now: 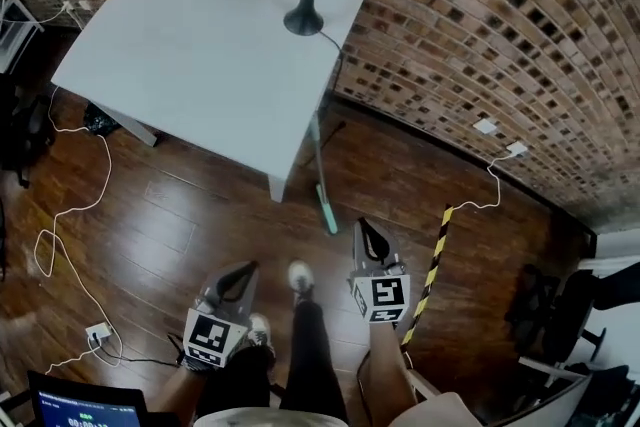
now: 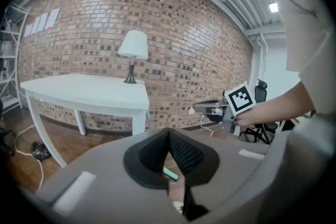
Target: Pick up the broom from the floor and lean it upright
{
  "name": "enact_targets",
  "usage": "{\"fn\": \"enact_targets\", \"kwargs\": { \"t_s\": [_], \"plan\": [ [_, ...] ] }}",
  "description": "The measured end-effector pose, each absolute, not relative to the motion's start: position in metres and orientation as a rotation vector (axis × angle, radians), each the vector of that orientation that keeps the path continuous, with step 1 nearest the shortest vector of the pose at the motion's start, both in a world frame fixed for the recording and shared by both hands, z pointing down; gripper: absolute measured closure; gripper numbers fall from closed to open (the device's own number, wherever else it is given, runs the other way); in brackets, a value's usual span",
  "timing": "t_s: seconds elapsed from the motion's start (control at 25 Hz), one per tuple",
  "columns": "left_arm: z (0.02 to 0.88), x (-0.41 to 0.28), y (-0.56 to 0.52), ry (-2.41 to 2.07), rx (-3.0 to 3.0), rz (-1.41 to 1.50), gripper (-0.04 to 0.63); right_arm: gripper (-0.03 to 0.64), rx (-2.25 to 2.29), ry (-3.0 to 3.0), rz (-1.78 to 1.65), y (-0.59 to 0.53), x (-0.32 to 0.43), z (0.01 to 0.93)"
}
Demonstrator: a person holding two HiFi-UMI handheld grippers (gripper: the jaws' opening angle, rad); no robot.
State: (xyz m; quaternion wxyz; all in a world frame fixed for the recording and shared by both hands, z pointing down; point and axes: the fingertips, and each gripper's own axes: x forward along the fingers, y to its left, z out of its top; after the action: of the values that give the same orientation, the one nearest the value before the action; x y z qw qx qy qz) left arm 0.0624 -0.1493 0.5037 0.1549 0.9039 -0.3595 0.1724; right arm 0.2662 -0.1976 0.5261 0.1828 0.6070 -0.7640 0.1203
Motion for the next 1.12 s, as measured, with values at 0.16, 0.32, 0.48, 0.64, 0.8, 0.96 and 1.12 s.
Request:
{"fn": "enact_targets", "kwargs": {
  "t_s": [0.16,0.32,0.48,0.64,0.8,0.96,1.12],
  "plan": [
    [0.431,0.033,-0.134,-1.083,2.614,0.432,0.594,0.604,1.756,-2.224,0.272,-0.149,0.25,0.444],
    [0.359,0.016,-0.145,-1.127,2.665,0.294,0.595,0.603,1.867,-2.291,0.284,-0.118,0.241,0.375],
    [0.303,0.018,-0.132,-1.127,2.74,0.202,0.595,0.603,1.935,-2.28,0.239,-0.08,0.241,0.312],
    [0.271,0.022,-0.106,-1.082,2.814,0.172,0.594,0.603,1.981,-2.261,0.205,-0.048,0.242,0.272],
    [0.261,0.025,-0.077,-1.075,2.841,0.192,0.595,0.603,1.957,-2.272,0.177,-0.017,0.251,0.248],
    [0.246,0.025,-0.061,-1.139,2.84,0.183,0.595,0.603,1.986,-2.287,0.149,0.006,0.266,0.227],
    [0.23,0.034,-0.037,-1.154,2.883,0.179,0.595,0.603,1.978,-2.338,0.11,0.023,0.267,0.209]
  ]
}}
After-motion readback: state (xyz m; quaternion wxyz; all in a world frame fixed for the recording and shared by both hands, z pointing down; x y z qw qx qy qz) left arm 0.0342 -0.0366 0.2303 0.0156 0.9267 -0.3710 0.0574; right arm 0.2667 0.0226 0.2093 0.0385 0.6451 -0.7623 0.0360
